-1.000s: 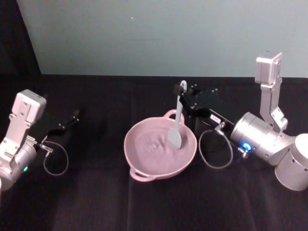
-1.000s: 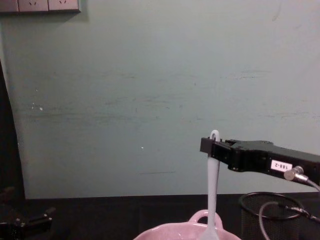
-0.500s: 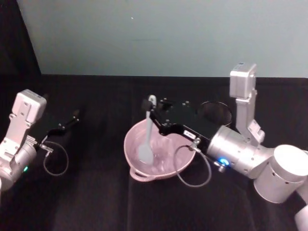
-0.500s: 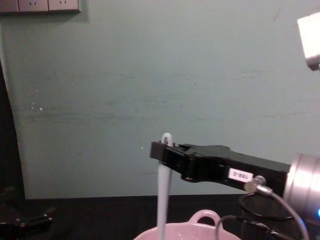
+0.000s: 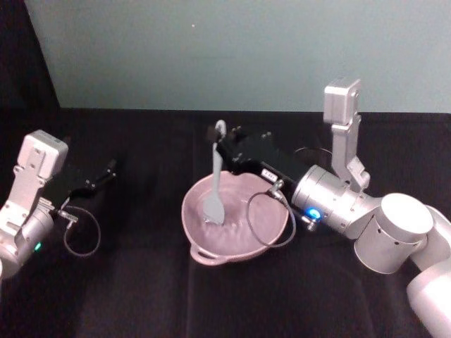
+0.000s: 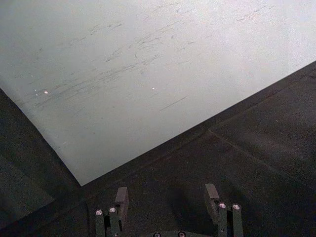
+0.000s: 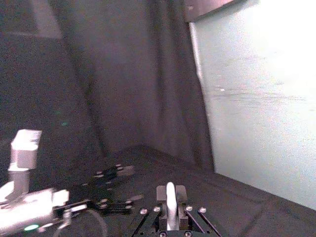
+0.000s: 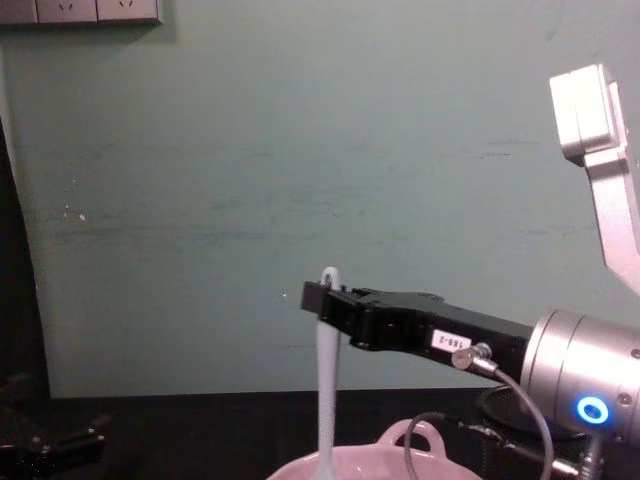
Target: Use the one hand to pick up the spoon and stir the clear water in the bowl.
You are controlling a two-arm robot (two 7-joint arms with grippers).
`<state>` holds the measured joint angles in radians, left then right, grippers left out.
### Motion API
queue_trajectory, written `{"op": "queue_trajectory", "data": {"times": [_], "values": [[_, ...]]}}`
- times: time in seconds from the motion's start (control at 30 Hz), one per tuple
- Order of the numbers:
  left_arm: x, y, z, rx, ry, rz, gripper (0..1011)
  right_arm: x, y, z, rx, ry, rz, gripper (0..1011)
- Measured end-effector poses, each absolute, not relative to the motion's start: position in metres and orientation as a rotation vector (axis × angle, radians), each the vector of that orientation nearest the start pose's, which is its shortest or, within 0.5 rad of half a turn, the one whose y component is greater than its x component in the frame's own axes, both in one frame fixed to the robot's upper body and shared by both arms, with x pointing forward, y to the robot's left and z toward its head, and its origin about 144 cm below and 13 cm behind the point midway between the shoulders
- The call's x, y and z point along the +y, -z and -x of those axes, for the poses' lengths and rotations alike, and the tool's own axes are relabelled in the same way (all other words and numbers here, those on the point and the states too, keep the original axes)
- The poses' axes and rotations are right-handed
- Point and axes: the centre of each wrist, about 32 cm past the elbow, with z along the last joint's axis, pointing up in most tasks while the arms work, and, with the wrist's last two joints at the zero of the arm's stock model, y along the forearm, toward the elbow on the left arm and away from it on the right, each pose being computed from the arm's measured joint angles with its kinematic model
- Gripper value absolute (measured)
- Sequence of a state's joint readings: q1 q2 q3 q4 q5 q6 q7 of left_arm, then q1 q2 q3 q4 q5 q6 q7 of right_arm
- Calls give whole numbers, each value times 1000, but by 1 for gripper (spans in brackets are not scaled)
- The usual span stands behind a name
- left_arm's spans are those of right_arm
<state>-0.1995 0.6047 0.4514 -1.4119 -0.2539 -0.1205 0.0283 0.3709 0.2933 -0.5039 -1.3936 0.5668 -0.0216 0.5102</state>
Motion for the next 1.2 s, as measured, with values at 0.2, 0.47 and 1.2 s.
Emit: {"op": "queue_trajectory", "data": {"times": [0.2,0.47,1.2], "values": [[310,-1140,-489,-285,-1248,-304,1011,-195,-1184,-545,62,714,-151,120],[310,-1140,-489,-285,-1248,-304,1011,-219,-1186,-546,50,784,-158,121],[310,-1140,-489,-285,-1248,-304,1011,-205,-1188,-508,50,677,-123,121]]}}
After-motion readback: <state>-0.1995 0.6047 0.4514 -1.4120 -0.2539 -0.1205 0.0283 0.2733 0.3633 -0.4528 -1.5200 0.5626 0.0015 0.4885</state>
